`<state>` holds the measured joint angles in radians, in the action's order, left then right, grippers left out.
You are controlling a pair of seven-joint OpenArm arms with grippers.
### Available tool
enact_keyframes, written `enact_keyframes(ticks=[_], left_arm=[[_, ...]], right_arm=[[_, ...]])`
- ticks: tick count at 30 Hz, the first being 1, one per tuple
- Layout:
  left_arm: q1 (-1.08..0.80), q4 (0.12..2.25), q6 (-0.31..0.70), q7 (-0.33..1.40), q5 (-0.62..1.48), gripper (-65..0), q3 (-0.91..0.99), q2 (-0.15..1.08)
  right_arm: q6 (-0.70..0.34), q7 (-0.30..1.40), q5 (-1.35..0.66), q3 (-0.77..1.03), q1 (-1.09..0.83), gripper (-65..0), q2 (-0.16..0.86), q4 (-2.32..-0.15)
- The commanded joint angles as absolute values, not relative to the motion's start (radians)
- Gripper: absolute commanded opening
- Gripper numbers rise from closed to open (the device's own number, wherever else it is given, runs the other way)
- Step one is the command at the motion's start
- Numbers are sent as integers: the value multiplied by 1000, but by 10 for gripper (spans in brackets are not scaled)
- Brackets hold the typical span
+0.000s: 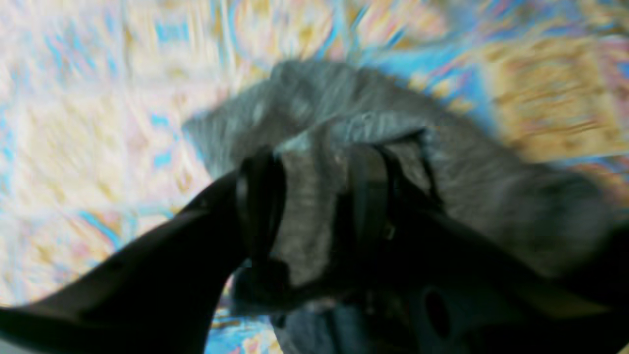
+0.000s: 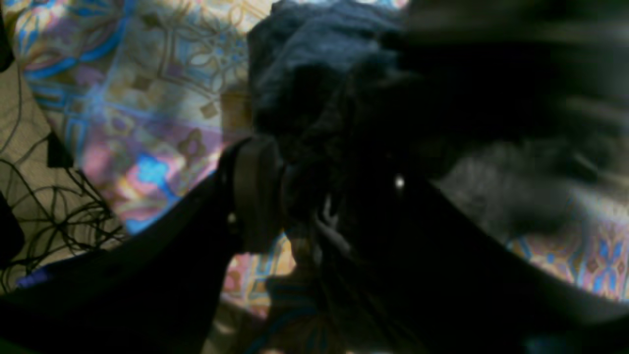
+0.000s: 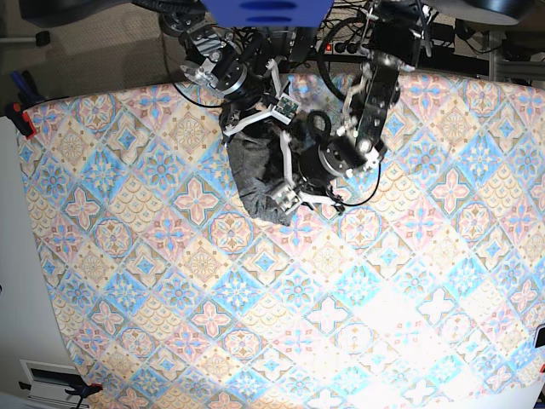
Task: Layout the t-shirt on the table in an organized manner, then fold the t-shirt properly
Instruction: 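Lift and fold the bundle with both grippers into a compact square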
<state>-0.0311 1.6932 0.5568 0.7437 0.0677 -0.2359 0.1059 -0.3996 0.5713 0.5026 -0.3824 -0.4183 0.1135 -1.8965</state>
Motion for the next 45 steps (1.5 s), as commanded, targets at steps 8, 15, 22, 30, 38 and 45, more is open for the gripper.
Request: enact_keyframes(ticks=[8,15,22,30,38,45], left_arm=[[99,1303,561,601,77,-425,-232,84],[42,1569,564,608,216,-425,-231,74],[35,1797,585,685,288,-425,-225,76],[30,1886,584,687,286,-425,-223,76],[18,1900,582,687,295,-425,-194,74],[15,1979,582,687,289,-425,-173,74]], right_arm=[[-397,550,496,-249,-421,-383,108,-1922],[-397,550,496,-142,-420,-383,108,-1923],[-397,522,496,-102,-420,-383,108,-1931],[-397,323,507,-125,-495,-383,108,-1949],[-397,163,582,-185,-495,-383,108,-1946],[-395,-62,467,58,-492,-384,18,-1949]])
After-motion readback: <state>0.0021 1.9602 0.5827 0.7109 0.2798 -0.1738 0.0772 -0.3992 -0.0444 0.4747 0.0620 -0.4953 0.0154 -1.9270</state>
